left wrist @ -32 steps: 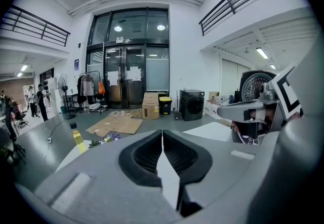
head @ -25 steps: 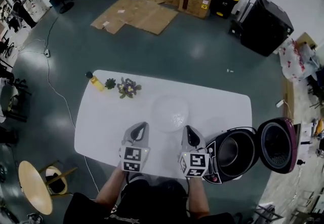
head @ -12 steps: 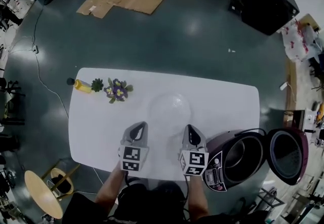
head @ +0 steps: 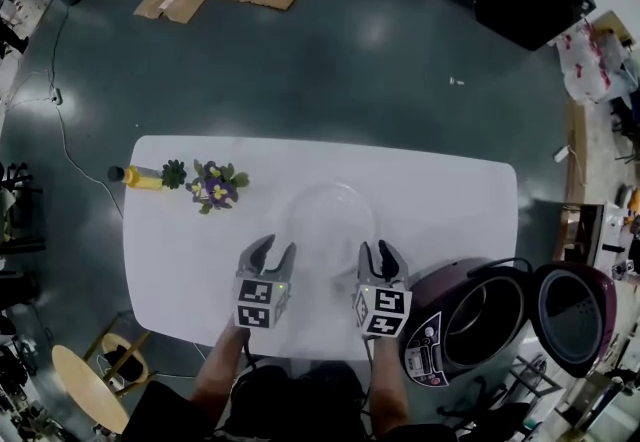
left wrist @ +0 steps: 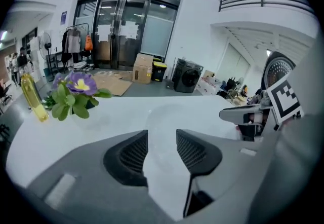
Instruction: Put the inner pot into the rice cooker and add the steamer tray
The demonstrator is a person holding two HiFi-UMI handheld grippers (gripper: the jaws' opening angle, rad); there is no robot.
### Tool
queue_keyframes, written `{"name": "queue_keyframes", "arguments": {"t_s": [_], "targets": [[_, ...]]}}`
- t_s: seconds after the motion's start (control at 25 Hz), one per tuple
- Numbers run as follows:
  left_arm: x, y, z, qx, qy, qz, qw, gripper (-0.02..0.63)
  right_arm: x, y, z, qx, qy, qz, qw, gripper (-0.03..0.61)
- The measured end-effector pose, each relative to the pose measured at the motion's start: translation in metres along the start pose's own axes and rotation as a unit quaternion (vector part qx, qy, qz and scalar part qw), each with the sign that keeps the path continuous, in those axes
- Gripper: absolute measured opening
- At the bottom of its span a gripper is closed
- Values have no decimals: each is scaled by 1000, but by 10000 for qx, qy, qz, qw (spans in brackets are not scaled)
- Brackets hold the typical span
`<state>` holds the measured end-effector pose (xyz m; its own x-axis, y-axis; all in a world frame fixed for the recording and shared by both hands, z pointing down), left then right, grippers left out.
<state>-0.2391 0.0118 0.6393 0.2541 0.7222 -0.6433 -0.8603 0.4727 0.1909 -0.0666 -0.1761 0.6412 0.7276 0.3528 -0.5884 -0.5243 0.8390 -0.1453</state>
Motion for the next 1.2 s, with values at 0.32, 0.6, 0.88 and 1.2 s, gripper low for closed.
{"name": "queue_keyframes", "arguments": {"t_s": [0.32, 0.6, 0.88, 1.2], "targets": [[-30, 11, 25, -25, 498, -378, 9980, 207, -28, -12, 22, -200, 421, 166, 9988, 143], [-45, 18, 35, -59, 526, -242, 9983, 172, -42, -11, 38, -239, 543, 179, 9981, 143], [-46, 16, 36, 192, 604, -151, 9979, 128, -42, -8, 42, -157, 618, 238, 9977, 80], [-30, 13, 17, -149, 299, -168, 9993, 121, -25, -2, 27, -117, 410, 333, 9985, 78]]}}
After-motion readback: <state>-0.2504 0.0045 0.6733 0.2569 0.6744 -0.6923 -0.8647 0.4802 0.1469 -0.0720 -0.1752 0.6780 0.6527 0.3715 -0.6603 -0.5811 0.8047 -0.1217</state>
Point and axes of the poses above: the fingertips, and each gripper's own axes: x backward along the fingers, y to its left, z out of its underside, the point moved 10 cm from there along x, backward along the fingers, and after that the axes turned 7 degrees about -y, right-handed, at the moved point
